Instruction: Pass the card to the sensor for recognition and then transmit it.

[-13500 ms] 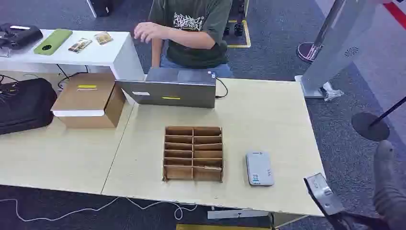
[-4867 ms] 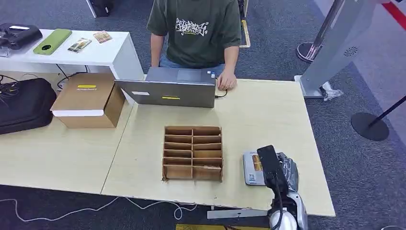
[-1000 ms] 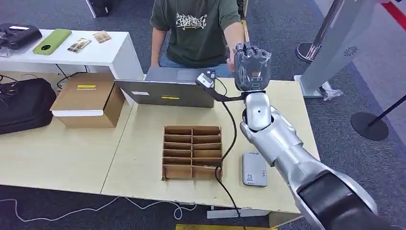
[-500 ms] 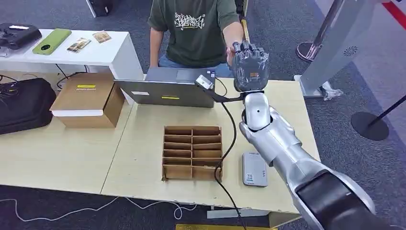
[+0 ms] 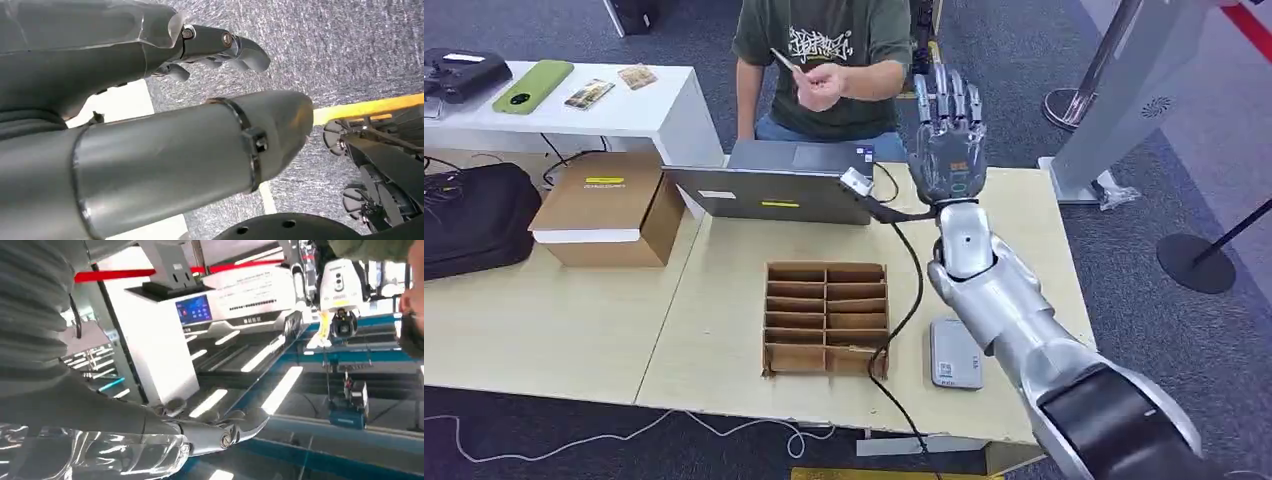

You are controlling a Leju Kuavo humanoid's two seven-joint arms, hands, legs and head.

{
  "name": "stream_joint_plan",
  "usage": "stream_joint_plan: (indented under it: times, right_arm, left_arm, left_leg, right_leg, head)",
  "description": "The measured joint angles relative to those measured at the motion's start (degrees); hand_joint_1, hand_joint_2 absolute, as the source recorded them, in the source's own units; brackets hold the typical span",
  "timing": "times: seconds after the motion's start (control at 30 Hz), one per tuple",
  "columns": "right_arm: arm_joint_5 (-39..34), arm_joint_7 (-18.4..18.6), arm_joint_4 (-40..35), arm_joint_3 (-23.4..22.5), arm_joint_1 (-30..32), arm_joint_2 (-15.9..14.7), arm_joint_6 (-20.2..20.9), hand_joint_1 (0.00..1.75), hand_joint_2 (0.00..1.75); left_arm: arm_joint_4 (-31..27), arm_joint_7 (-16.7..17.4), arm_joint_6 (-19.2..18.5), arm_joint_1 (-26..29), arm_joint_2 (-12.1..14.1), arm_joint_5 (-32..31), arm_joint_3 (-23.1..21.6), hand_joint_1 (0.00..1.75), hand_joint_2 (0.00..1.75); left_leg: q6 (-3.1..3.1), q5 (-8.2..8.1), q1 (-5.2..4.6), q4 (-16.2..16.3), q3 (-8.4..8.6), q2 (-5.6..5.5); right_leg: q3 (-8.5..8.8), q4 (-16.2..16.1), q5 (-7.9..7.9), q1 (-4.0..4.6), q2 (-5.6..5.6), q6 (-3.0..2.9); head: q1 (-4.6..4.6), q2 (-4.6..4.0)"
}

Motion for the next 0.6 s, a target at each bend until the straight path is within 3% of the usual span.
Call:
stream_joint_plan:
  times: [0.23,0.27,0.3,0.43,0.6]
  right_arm:
    - [0.5,-0.6,-0.3,-1.5,1.7,0.0,0.0,0.00,1.75]
    - [0.5,-3.3,-7.7,-5.2,10.4,-0.2,0.0,0.00,1.75]
    - [0.5,-0.6,-13.4,-5.7,15.9,-1.4,0.3,0.00,1.75]
    - [0.5,5.6,-23.7,-5.4,24.5,-5.0,4.0,0.00,1.75]
    - [0.5,15.9,-38.3,-3.3,34.5,-12.3,9.3,0.00,1.75]
  left_arm:
    - [0.0,0.4,0.0,0.0,0.0,0.7,0.0,0.00,0.00]
    - [0.0,0.5,-0.2,0.4,0.0,3.5,0.2,0.00,0.00]
    - [0.0,0.5,-0.4,0.7,0.0,4.8,0.5,0.00,0.00]
    - [0.0,0.4,-0.4,1.3,-0.2,5.7,0.7,0.00,0.00]
    - [0.0,0.2,-0.4,1.5,-0.3,6.5,0.8,0.00,0.00]
  left_leg:
    - [0.00,0.00,0.00,0.0,0.00,0.00]
    - [0.00,-0.05,0.00,0.0,0.00,0.00]
    - [0.03,-0.10,0.00,0.0,-0.01,-0.04]
    - [0.06,-0.13,-0.04,0.0,-0.04,-0.12]
    - [0.11,-0.20,-0.06,0.0,-0.09,-0.18]
  right_leg:
    - [-0.01,0.0,0.00,0.00,0.00,0.00]
    - [-0.03,0.0,-0.03,0.00,0.01,0.01]
    - [-0.02,0.0,-0.10,0.00,-0.05,0.05]
    - [-0.02,-0.1,-0.11,0.00,-0.09,0.06]
    - [0.00,-0.1,-0.15,-0.01,-0.17,0.12]
  head:
    - [0.02,-0.02]
    - [-0.02,-0.02]
    - [0.02,0.00]
    - [0.02,0.00]
    - [0.00,0.00]
